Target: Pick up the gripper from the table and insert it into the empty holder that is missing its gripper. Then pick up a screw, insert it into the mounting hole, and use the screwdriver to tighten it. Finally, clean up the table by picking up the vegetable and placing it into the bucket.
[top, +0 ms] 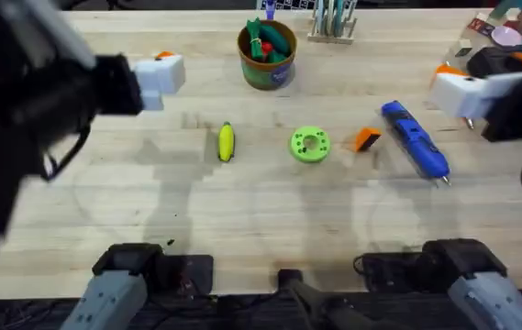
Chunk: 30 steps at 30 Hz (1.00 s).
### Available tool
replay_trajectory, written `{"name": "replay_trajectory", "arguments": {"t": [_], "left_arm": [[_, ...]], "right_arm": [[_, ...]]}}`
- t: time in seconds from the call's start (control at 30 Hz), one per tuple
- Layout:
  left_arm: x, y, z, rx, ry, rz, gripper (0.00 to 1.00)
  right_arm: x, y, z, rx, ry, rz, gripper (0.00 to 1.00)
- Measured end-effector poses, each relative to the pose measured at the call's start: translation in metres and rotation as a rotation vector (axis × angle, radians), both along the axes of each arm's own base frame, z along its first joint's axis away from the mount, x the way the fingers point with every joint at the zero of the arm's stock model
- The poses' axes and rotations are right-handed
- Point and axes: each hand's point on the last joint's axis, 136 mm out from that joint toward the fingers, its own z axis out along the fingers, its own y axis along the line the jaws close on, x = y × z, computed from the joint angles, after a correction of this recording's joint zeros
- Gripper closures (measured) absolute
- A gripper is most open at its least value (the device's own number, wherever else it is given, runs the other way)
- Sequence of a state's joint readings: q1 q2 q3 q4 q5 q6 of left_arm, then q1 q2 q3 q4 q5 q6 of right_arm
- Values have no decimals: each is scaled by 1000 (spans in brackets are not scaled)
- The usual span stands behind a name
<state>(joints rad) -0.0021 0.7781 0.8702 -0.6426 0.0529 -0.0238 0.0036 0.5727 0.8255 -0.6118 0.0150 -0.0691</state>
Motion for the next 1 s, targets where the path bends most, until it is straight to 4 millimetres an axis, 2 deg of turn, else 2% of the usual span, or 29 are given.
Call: {"name": "replay_trajectory", "arguments": {"t": [0.13,0.37,0.53,0.63,0.67,0.7,0.83,0.93,1.0], "left_arm": [[19,-2,-17,-5,182,-7,15],[44,-2,-50,-7,377,-8,15],[46,-4,-74,-13,468,-15,15],[34,-10,-85,-8,541,-32,14],[29,-13,-88,-1,564,-38,13],[17,-38,-95,30,613,-85,14],[11,-79,-110,53,663,-147,14],[7,-96,-127,45,729,-140,15],[6,-99,-140,46,774,-120,15]], "right_arm": [[14,-1,-27,-9,237,0,128],[25,-1,-52,-11,472,-1,128],[28,-1,-68,-7,545,-4,129],[29,-1,-74,7,570,-17,129],[29,-1,-74,10,572,-19,129],[29,-1,-74,20,572,-28,129],[29,-1,-74,26,572,-34,129],[29,-1,-74,28,572,-35,128],[29,-1,-74,29,572,-36,129]]}}
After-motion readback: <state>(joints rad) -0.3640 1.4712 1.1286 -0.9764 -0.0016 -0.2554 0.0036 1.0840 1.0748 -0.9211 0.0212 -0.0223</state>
